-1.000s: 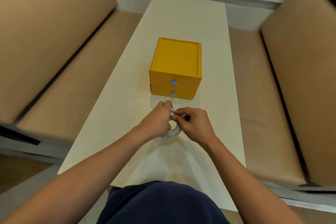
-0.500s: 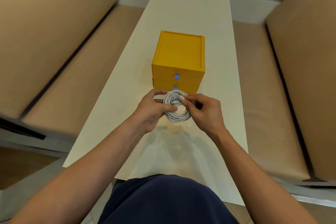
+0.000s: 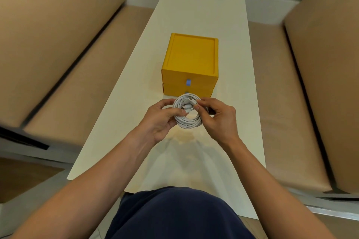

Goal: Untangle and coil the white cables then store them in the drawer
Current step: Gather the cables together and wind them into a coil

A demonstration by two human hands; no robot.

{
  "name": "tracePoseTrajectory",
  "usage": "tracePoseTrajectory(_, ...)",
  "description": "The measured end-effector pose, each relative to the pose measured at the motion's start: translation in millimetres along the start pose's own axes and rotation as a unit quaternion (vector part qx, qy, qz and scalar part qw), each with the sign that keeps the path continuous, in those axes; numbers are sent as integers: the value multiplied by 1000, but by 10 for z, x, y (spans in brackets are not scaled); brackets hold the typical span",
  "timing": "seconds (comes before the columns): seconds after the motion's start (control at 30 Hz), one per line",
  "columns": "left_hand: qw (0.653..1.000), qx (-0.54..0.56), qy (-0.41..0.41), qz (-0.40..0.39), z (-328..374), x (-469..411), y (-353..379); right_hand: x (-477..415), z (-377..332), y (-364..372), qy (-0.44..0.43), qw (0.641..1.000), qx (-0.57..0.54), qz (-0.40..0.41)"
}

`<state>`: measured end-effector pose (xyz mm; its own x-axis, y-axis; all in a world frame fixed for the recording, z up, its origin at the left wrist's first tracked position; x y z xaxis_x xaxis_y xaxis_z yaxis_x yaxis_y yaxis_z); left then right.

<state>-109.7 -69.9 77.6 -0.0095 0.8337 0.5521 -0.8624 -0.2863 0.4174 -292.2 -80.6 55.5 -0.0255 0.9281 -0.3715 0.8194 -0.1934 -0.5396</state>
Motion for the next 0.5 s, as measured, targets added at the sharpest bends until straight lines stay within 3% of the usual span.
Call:
tracePoseTrajectory(0.23, 992, -126, 22, 14, -37, -7, -11, 64, 25, 11, -39, 999, 31, 16)
tracePoseTrajectory(0.5, 995, -101, 15, 1, -56, 0, -55, 124, 58, 25, -44, 999, 10, 26)
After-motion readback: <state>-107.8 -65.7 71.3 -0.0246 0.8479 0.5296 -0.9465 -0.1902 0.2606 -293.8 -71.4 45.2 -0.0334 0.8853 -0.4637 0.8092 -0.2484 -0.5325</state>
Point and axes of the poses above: each hand's wrist, its own x-axis away from the middle knuckle, its own y-axis out of the palm, z = x × y, the point moved 1 cm from there along -x, towards the middle knuckle, and after that the axes turned 5 degrees about x, right-handed, at the moved point
